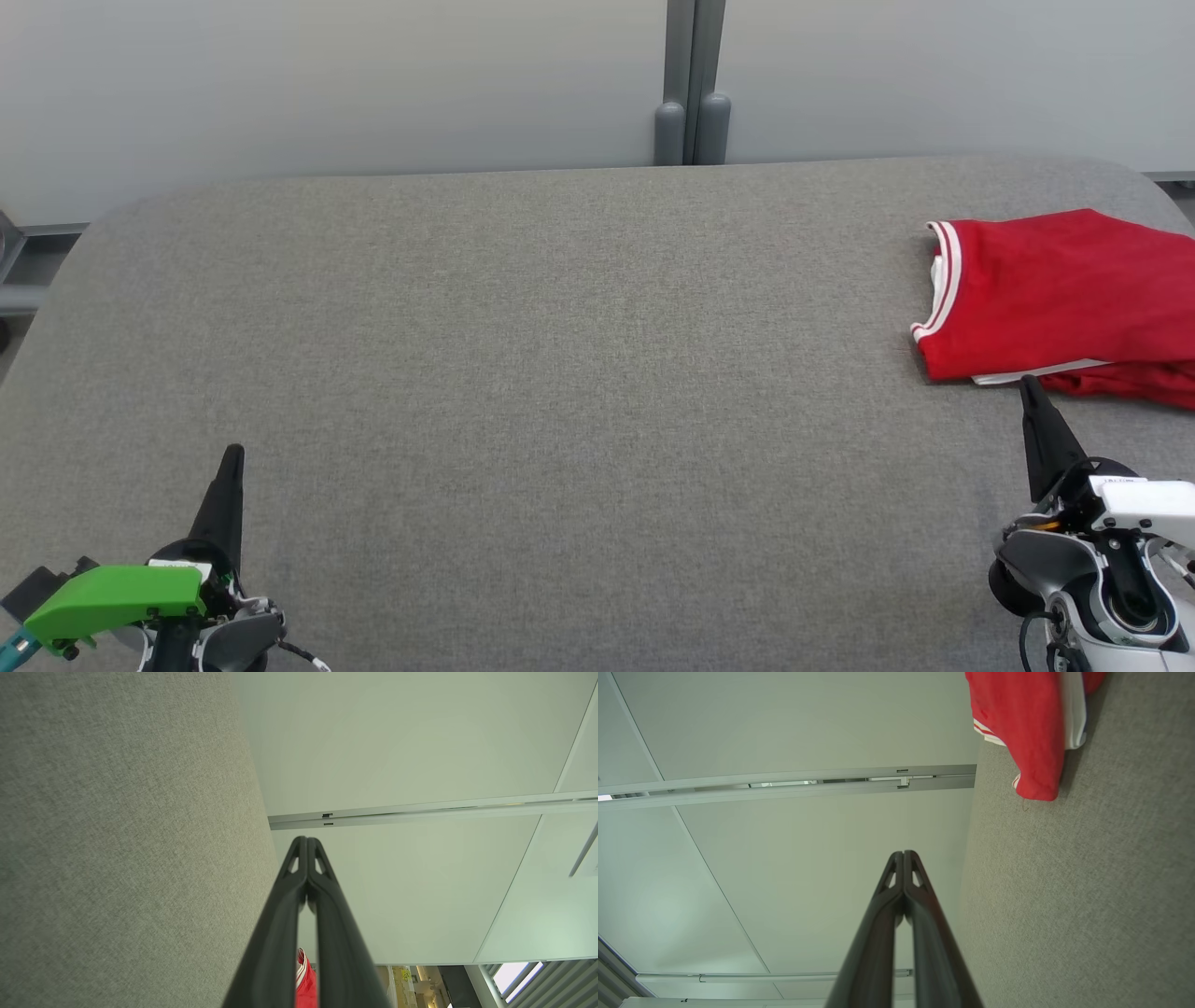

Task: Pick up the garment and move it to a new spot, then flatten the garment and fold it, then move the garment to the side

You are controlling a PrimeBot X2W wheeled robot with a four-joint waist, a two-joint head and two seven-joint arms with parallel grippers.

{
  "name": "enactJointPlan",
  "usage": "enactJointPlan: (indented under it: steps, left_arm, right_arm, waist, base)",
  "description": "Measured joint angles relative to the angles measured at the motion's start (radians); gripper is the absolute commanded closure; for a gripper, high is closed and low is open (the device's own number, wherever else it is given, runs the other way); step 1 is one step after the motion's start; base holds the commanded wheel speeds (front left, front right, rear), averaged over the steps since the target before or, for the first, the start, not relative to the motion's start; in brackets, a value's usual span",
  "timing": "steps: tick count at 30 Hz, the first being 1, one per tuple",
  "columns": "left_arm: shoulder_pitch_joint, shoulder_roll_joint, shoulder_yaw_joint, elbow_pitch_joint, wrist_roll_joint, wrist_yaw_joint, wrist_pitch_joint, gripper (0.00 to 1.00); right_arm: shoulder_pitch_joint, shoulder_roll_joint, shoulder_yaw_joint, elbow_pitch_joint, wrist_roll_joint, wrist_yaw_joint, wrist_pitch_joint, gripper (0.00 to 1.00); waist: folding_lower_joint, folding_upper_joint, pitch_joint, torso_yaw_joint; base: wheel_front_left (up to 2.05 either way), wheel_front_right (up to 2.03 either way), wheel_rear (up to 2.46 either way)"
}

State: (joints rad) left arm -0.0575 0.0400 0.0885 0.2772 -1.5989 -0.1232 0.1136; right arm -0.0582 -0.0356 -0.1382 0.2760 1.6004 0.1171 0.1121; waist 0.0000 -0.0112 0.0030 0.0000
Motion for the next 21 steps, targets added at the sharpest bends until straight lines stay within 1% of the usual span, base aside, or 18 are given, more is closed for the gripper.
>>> enactJointPlan:
  steps: [21]
  left_arm:
    - [0.0, 0.0, 0.0, 0.0, 0.0, 0.0, 0.0, 1.0]
  right_arm:
    - [0.0, 0.0, 0.0, 0.0, 0.0, 0.0, 0.0, 1.0]
  waist:
    - [0.0, 0.0, 0.0, 0.0]
  base:
    - [0.0, 0.0, 0.0]
